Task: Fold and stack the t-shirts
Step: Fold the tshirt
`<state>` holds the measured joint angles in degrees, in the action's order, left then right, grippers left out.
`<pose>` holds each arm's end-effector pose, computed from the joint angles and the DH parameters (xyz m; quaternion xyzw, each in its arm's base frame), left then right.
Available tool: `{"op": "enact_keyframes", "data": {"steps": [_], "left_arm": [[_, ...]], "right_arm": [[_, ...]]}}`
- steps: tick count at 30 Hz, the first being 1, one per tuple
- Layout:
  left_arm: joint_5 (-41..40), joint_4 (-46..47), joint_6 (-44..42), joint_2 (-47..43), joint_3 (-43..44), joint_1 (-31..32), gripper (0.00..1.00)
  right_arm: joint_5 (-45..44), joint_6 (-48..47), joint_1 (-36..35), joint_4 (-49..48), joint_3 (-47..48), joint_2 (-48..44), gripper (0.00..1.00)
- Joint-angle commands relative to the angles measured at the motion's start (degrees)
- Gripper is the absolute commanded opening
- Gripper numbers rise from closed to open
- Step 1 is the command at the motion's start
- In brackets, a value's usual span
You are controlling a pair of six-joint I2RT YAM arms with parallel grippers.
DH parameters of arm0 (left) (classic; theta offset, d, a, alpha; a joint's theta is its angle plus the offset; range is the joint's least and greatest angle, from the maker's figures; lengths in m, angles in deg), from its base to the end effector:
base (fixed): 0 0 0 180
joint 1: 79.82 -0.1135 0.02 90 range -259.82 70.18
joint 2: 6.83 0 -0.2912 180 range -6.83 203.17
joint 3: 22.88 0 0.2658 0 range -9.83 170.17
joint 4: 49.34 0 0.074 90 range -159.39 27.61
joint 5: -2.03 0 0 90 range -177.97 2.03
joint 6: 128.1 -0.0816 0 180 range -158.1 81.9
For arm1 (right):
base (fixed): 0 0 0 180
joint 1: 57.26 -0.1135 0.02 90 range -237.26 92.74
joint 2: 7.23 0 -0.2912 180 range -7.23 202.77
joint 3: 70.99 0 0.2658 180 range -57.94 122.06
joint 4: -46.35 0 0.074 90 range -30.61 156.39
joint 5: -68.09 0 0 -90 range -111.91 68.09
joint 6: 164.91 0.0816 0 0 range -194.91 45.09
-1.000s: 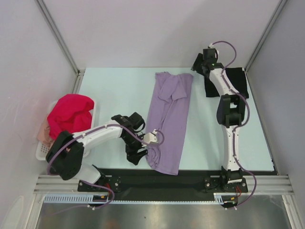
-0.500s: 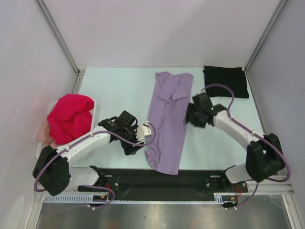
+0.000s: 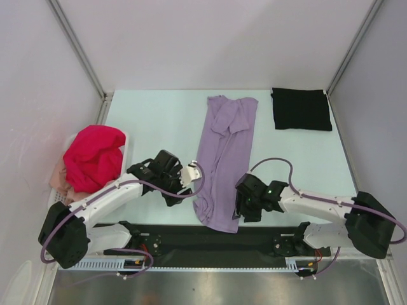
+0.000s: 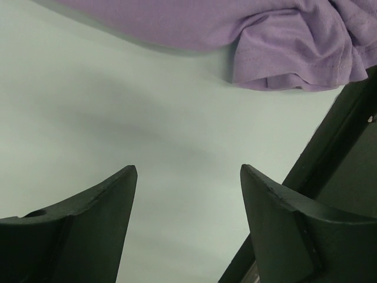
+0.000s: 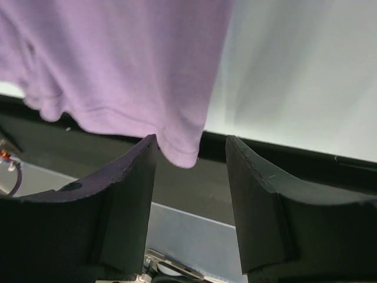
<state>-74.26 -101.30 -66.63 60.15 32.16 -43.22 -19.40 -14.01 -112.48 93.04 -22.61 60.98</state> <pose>0.1760 -0.1548 0.1889 0.5433 0.8006 -0.1318 0.2154 0.1248 0.1859 0.1511 0.0440 0.9779 0.1840 0.0894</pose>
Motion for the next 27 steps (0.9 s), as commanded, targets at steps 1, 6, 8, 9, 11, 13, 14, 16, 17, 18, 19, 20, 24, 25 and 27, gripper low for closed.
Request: {"op": "enact_keyframes", "data": {"steps": [1,6,8,9,11,13,14,16,17,18,19,20,24,25,27], "left_arm": [[-0.4,1.6,1.3,-1.4,-0.3,-0.4,0.76],[-0.9,1.6,1.5,-2.5,-0.3,-0.4,0.76],[-0.5,1.3,1.6,-2.7,-0.3,-0.4,0.77],[-0.1,1.0,1.5,-2.8,-0.3,-0.4,0.76],[0.0,-0.2,1.0,-3.4,-0.1,-0.3,0.76],[-0.4,-3.1,-0.5,-4.4,0.3,-0.3,0.76],[-0.5,-4.5,-1.8,-6.3,0.4,-0.3,0.76],[-1.4,-9.0,-5.4,-8.4,1.3,-0.3,0.76],[-1.8,-10.7,-6.0,-9.1,2.1,-0.3,0.75],[-2.0,-12.6,-6.4,-9.1,3.2,-0.2,0.76],[-2.0,-17.1,-7.4,-8.8,5.4,-0.2,0.79],[-0.8,-19.4,-8.3,-8.8,6.3,-0.1,0.82],[0.4,-23.5,-16.3,-11.1,8.4,4.5,0.72],[0.3,-22.8,-19.1,-12.0,7.9,6.6,0.69],[-1.5,-16.9,-28.4,-14.1,4.3,14.4,0.66]], "right_arm": [[1.0,3.0,-1.2,-4.4,0.3,4.0,0.53],[1.8,1.3,-0.9,-6.8,-0.5,6.6,0.30],[1.9,1.0,-0.4,-7.2,-1.5,6.9,0.20],[1.6,0.9,0.5,-6.8,-3.1,6.8,0.10],[-0.6,1.2,1.1,-4.1,-4.3,3.5,0.00],[-2.4,1.7,1.7,-1.1,-5.5,0.1,0.00],[-4.2,1.7,2.2,1.3,-6.1,-4.2,0.00],[-3.8,1.3,4.9,2.7,-8.1,-8.3,0.00],[-3.4,1.2,5.7,3.4,-8.8,-10.2,0.00],[-3.1,1.1,6.4,3.4,-9.7,-13.7,0.00],[-3.0,1.1,8.1,3.3,-11.4,-15.0,0.00],[-1.0,0.7,8.7,2.1,-12.3,-16.2,0.00],[1.5,-1.3,11.8,-0.2,-13.8,-19.2,0.01],[1.5,-1.9,12.3,-0.1,-13.6,-19.4,0.06],[2.8,-4.1,13.4,0.1,-13.3,-19.4,0.33]]}}
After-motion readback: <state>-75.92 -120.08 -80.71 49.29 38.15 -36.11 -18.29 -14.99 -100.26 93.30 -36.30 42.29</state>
